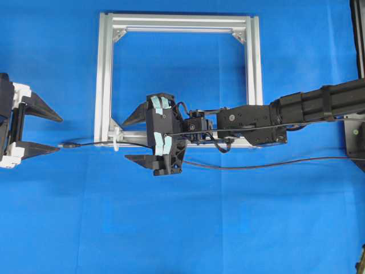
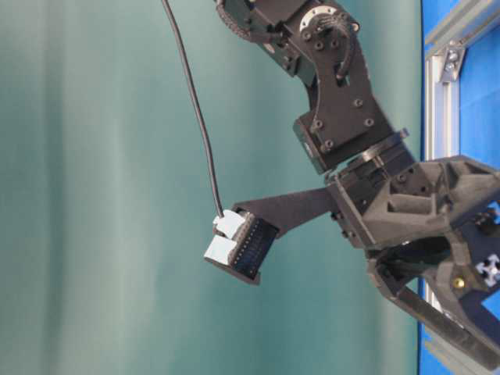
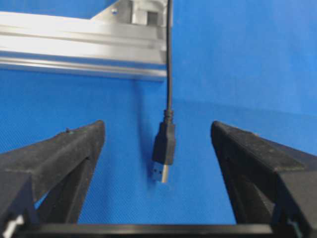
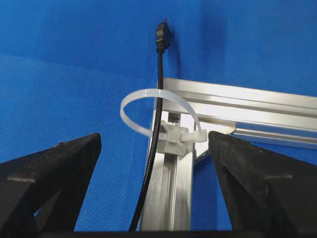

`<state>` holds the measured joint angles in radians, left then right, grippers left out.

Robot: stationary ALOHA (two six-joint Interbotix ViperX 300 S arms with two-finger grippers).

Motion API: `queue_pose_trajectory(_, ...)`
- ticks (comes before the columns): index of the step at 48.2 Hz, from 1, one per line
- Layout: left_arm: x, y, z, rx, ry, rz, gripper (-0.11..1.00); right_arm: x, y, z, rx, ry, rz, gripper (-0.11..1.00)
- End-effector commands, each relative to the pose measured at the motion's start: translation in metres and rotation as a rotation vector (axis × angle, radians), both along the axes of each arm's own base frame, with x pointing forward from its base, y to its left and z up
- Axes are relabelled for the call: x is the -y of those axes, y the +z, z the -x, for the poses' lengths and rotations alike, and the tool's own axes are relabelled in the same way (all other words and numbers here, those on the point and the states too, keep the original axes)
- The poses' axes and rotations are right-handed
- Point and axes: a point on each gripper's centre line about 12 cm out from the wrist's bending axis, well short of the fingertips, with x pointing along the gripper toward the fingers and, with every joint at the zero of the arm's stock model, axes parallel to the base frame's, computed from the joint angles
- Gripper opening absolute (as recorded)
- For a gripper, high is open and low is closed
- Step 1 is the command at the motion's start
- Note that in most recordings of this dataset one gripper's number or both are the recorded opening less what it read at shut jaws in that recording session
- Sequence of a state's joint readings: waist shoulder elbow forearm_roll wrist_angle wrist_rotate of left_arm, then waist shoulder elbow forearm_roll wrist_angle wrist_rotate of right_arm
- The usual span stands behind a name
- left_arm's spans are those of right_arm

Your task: Insert the wire through the string loop located on the left side.

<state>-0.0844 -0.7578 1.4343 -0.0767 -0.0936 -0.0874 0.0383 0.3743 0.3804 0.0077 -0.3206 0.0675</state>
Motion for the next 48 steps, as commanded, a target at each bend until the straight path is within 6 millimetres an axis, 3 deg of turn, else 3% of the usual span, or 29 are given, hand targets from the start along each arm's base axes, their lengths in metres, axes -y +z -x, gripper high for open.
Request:
queue_pose_trajectory(1, 0.000, 0.010, -0.005, 0.038, 0.002, 0.002, 0.82, -0.001, 0.030, -0.002, 0.063, -0.001, -0.006, 0.91)
queue_pose_trajectory(25, 0.000, 0.080, -0.003, 0.350, -0.003, 0.016, 0.82, 0.003, 0.105, 0.013, 0.135, -0.005, -0.004, 0.91)
queue_pose_trajectory(35, -0.004, 0.088, 0.001, 0.370, 0.014, 0.015, 0.82, 0.003, 0.124, 0.018, 0.163, -0.001, -0.001, 0.91)
queue_pose_trajectory(48, -0.009, 0.082, 0.001, 0.336, 0.048, 0.007, 0.82, 0.003, 0.123, 0.019, 0.160, -0.002, 0.001, 0.91)
